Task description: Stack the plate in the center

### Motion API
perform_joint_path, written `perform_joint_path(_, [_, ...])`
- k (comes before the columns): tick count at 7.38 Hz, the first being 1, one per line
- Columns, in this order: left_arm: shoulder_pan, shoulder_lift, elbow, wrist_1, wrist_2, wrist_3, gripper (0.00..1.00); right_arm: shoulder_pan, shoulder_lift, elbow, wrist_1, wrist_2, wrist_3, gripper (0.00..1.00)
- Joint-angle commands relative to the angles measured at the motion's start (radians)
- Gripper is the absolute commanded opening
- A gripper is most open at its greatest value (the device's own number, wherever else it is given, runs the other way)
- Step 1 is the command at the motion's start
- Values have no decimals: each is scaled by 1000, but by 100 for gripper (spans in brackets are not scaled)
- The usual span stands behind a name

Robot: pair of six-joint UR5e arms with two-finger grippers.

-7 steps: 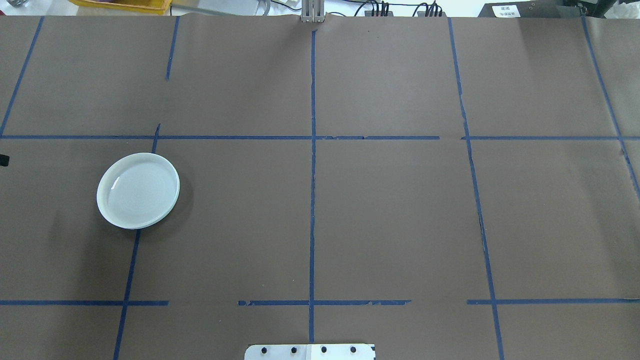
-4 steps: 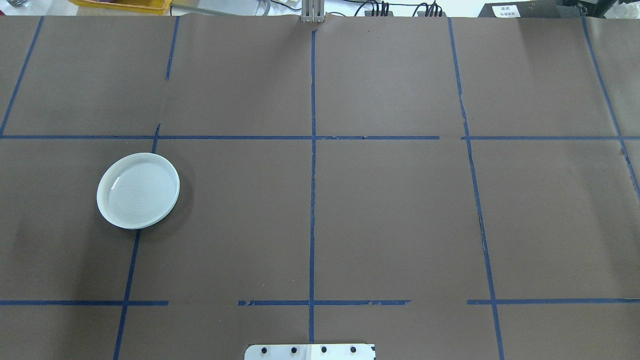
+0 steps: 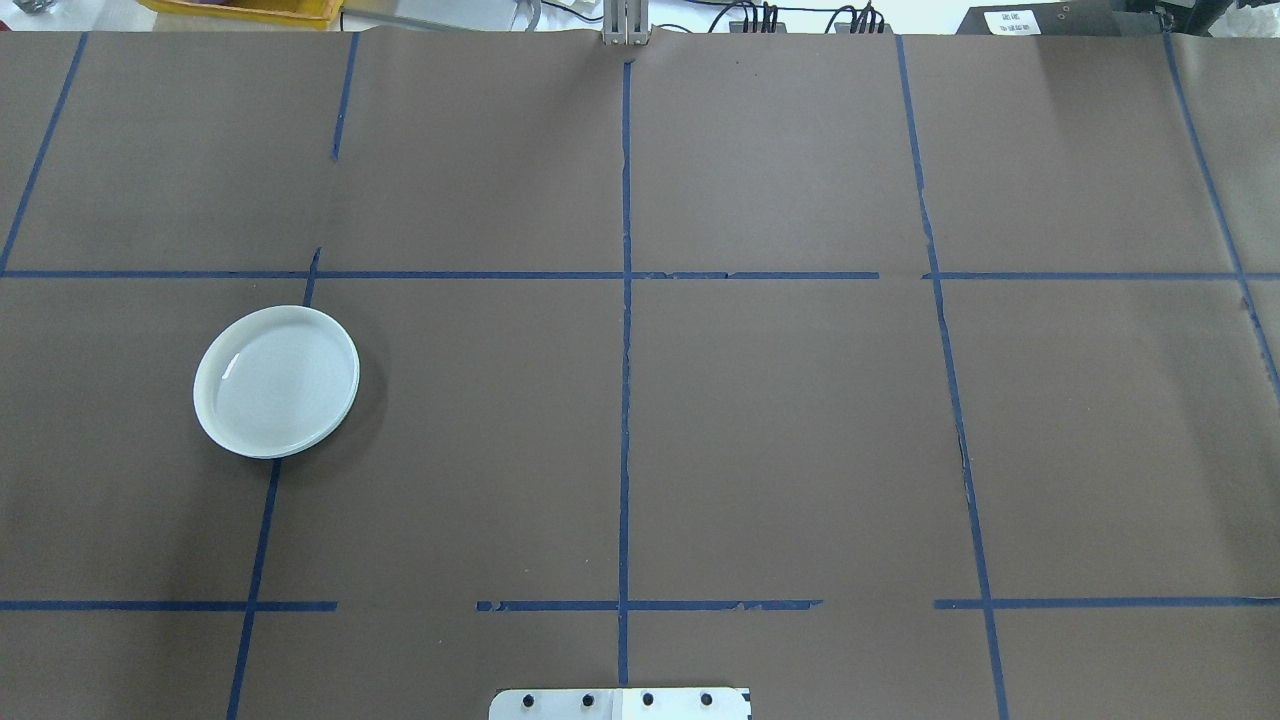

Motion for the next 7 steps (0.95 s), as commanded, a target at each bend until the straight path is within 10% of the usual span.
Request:
perform_joint_path(1, [-3, 5, -2, 7, 1, 7, 100, 0, 0, 0, 0, 0, -1, 100])
perform_joint_path(7, [-4, -7, -2, 1, 1, 3, 100, 0, 0, 0, 0, 1, 1, 100])
